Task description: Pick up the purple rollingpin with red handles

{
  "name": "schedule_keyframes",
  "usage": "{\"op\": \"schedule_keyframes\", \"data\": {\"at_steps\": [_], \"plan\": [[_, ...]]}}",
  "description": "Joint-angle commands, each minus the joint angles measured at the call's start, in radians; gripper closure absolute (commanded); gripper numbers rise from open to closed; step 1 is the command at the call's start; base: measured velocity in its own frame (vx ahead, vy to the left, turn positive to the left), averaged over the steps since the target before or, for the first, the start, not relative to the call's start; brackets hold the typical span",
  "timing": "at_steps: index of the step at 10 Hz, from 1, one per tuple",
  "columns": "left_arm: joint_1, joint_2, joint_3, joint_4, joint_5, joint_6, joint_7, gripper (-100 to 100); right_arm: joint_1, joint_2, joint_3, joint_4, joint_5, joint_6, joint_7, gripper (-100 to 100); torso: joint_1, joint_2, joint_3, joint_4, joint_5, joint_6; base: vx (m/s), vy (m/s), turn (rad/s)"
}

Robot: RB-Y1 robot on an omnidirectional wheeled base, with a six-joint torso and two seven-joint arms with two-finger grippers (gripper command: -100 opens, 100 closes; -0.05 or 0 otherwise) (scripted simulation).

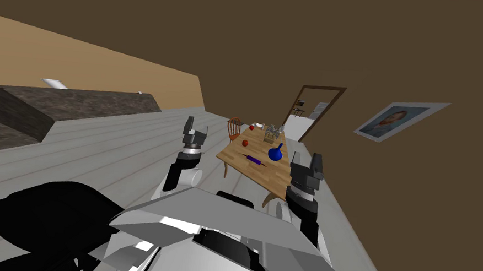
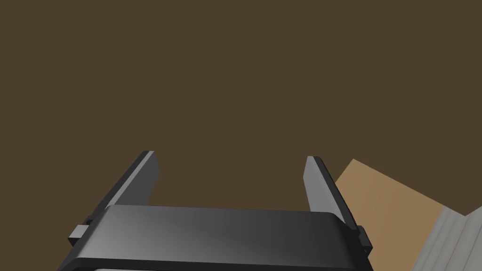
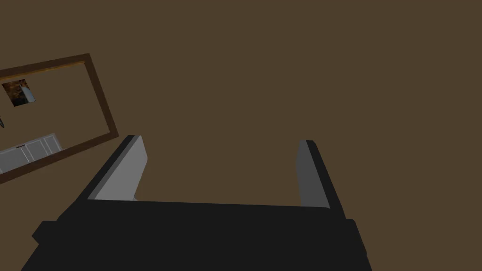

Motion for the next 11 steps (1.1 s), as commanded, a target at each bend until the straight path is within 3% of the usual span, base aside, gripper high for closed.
{"op": "schedule_keyframes", "data": {"at_steps": [1,5,11], "plan": [[0.000,0.000,0.000,0.000,0.000,0.000,0.000,0,-0.007,-0.036,-0.001,0.008,0.003,0.003,0.010,-100,0.000,0.000,0.000,0.000,0.000,0.000,-0.020,0.034,-0.009],[0.000,0.000,0.000,0.000,0.000,0.000,0.000,0,-0.049,-0.154,-0.005,0.060,0.024,0.019,0.068,-100,0.007,0.004,0.002,0.001,0.001,0.000,-0.053,0.096,-0.013],[0.000,0.000,0.000,0.000,0.000,0.000,0.000,0,-0.127,-0.323,0.005,0.197,0.082,0.055,0.189,-100,0.009,0.005,0.003,0.001,0.002,0.000,-0.071,0.159,0.014]]}}
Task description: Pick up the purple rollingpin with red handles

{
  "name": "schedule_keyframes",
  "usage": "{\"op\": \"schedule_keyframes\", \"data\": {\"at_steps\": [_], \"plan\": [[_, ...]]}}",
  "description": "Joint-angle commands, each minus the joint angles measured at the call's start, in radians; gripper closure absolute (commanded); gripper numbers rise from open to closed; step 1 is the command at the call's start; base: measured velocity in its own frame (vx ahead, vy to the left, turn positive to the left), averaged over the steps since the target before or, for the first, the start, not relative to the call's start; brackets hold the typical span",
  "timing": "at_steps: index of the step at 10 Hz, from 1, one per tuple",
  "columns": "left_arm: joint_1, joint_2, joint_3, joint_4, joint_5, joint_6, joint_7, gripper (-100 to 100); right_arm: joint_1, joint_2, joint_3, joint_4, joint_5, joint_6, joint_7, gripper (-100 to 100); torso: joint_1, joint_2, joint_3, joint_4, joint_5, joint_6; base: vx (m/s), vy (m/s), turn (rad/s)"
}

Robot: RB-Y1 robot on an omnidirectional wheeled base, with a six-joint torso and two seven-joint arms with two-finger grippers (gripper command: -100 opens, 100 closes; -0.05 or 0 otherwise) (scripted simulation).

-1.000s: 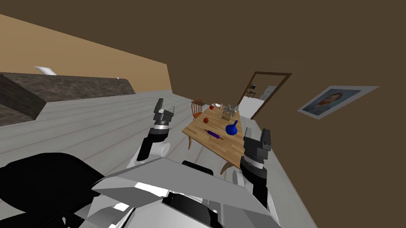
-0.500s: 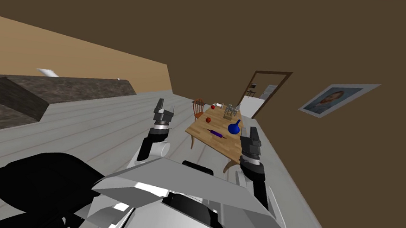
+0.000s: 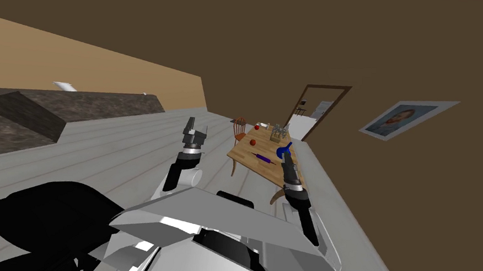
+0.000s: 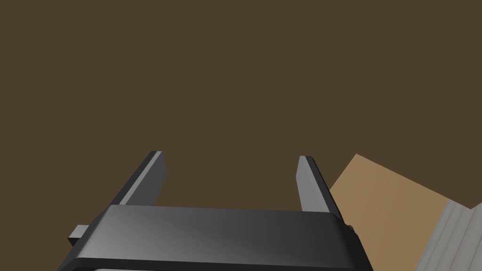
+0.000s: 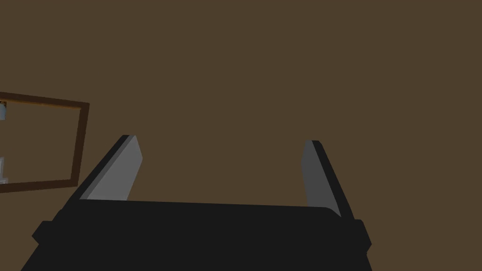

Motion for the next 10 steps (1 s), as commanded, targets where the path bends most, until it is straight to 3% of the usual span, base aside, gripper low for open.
{"op": "schedule_keyframes", "data": {"at_steps": [1,7,10], "plan": [[0.000,0.000,0.000,0.000,0.000,0.000,0.000,0,-0.027,-0.050,0.012,0.043,0.026,0.025,0.045,-100,0.000,0.000,0.000,0.000,0.000,0.000,-0.060,0.151,0.058],[0.000,0.000,0.000,0.000,0.000,0.000,0.000,0,-0.098,-0.202,0.039,0.206,0.100,0.063,0.160,-100,0.000,-0.002,-0.001,0.000,0.000,0.000,-0.035,0.142,0.055],[0.000,0.000,0.000,0.000,0.000,0.000,0.000,0,-0.116,-0.240,0.048,0.266,0.121,0.073,0.189,-100,-0.003,-0.003,-0.002,-0.001,0.000,0.000,-0.016,0.072,0.055]]}}
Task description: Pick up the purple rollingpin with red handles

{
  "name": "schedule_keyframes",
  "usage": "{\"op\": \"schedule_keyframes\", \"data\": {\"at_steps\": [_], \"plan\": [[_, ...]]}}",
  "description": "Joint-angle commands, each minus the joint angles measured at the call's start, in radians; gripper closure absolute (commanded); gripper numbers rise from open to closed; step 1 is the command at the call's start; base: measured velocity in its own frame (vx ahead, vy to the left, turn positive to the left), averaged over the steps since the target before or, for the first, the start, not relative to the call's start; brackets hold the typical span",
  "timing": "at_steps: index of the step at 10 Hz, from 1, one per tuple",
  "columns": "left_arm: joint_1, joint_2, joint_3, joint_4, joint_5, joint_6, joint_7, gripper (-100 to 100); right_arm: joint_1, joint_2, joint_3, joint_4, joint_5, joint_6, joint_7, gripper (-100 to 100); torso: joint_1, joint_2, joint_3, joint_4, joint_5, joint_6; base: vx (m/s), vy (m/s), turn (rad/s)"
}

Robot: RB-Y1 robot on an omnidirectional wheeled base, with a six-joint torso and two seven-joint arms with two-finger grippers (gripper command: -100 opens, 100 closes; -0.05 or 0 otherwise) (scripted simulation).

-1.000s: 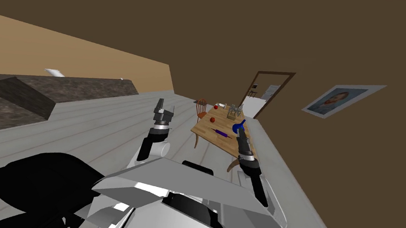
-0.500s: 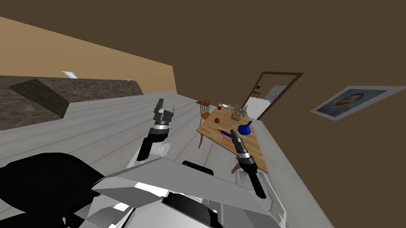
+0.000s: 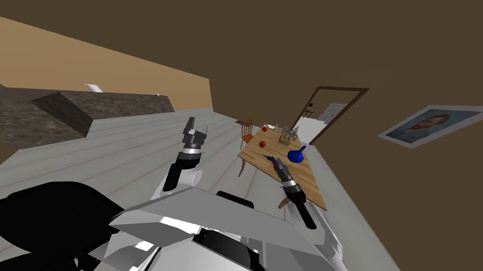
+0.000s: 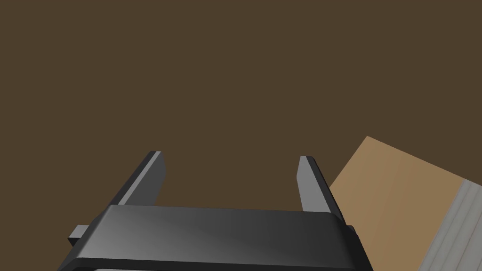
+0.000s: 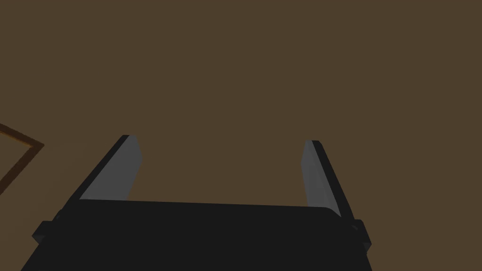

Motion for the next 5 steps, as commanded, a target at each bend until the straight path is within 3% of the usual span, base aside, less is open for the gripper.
{"op": "schedule_keyframes", "data": {"at_steps": [1,2,5], "plan": [[0.000,0.000,0.000,0.000,0.000,0.000,0.000,0,-0.014,-0.044,0.008,0.050,0.024,0.004,0.033,-100,0.000,0.000,0.000,0.000,0.000,0.000,-0.003,0.102,0.096],[0.000,0.000,0.000,0.000,0.000,0.000,0.000,0,-0.014,-0.044,0.008,0.065,0.024,0.004,0.033,-100,0.002,0.000,0.000,0.000,0.000,0.000,0.005,0.085,0.046],[0.000,0.000,0.000,0.000,0.000,0.000,0.000,0,-0.046,-0.116,0.031,0.158,0.071,0.025,0.087,-100,0.000,-0.001,-0.001,0.000,0.000,0.000,0.003,0.082,0.097]]}}
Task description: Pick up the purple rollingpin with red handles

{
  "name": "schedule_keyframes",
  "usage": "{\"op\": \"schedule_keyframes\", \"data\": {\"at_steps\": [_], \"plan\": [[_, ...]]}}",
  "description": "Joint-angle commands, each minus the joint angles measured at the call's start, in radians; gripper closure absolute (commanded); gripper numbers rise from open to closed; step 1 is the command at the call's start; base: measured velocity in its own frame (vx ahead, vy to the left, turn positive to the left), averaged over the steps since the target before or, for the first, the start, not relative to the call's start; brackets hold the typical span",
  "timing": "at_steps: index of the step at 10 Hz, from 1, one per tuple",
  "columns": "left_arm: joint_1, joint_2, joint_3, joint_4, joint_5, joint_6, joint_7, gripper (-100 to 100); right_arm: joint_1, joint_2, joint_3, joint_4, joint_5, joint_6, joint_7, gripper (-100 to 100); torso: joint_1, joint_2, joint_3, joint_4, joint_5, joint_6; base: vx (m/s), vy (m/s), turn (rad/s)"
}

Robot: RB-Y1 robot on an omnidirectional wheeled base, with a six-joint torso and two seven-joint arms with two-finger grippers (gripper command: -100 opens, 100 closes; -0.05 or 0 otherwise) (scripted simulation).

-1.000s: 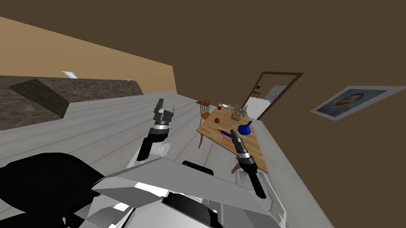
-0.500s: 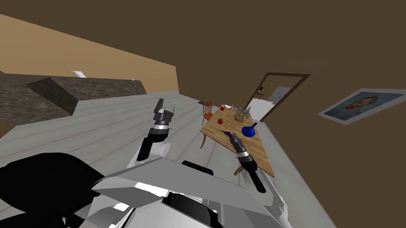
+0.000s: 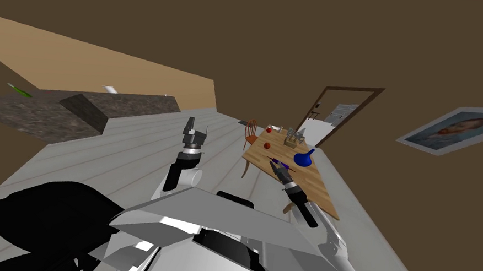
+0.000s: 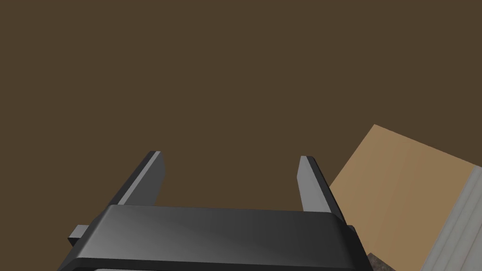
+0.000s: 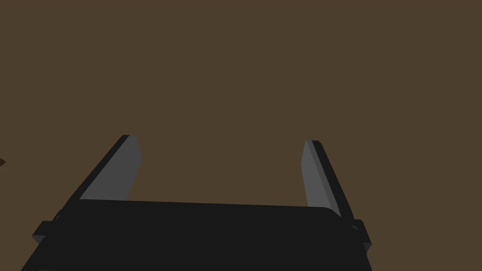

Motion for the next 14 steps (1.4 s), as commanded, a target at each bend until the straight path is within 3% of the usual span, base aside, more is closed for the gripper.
{"op": "schedule_keyframes", "data": {"at_steps": [1,2,5,7,8,9,14], "plan": [[0.000,0.000,0.000,0.000,0.000,0.000,0.000,0,-0.012,-0.022,0.004,0.040,0.010,0.007,0.012,-100,0.000,0.000,0.000,0.000,0.000,0.000,0.008,0.073,0.058],[0.000,0.000,0.000,0.000,0.000,0.000,0.000,0,-0.027,-0.058,0.017,0.073,0.035,0.017,0.038,-100,-0.001,0.000,0.000,0.000,0.000,0.001,0.023,0.078,0.101],[0.000,0.000,0.000,0.000,0.000,0.000,0.000,0,-0.041,-0.093,0.032,0.155,0.060,0.027,0.063,-100,-0.001,-0.001,-0.001,0.000,0.000,0.000,0.022,0.062,0.100],[0.000,0.000,0.000,0.000,0.000,0.000,0.000,0,-0.065,-0.160,0.063,0.237,0.111,0.046,0.109,-100,-0.002,-0.002,-0.001,0.000,0.000,0.000,0.044,0.082,0.174],[0.000,0.000,0.000,0.000,0.000,0.000,0.000,0,-0.065,-0.160,0.063,0.274,0.111,0.046,0.109,-100,0.000,-0.003,-0.002,-0.001,0.000,0.000,0.048,0.056,0.090],[0.000,0.000,0.000,0.000,0.000,0.000,0.000,0,-0.075,-0.193,0.081,0.318,0.138,0.056,0.130,-100,-0.002,-0.003,-0.002,-0.001,0.000,0.001,0.041,0.049,0.175],[0.000,0.000,0.000,0.000,0.000,0.000,0.000,0,-0.091,-0.254,0.120,0.455,0.191,0.074,0.168,-100,-0.004,-0.003,-0.001,0.000,-0.001,0.000,0.043,0.024,0.120]]}}
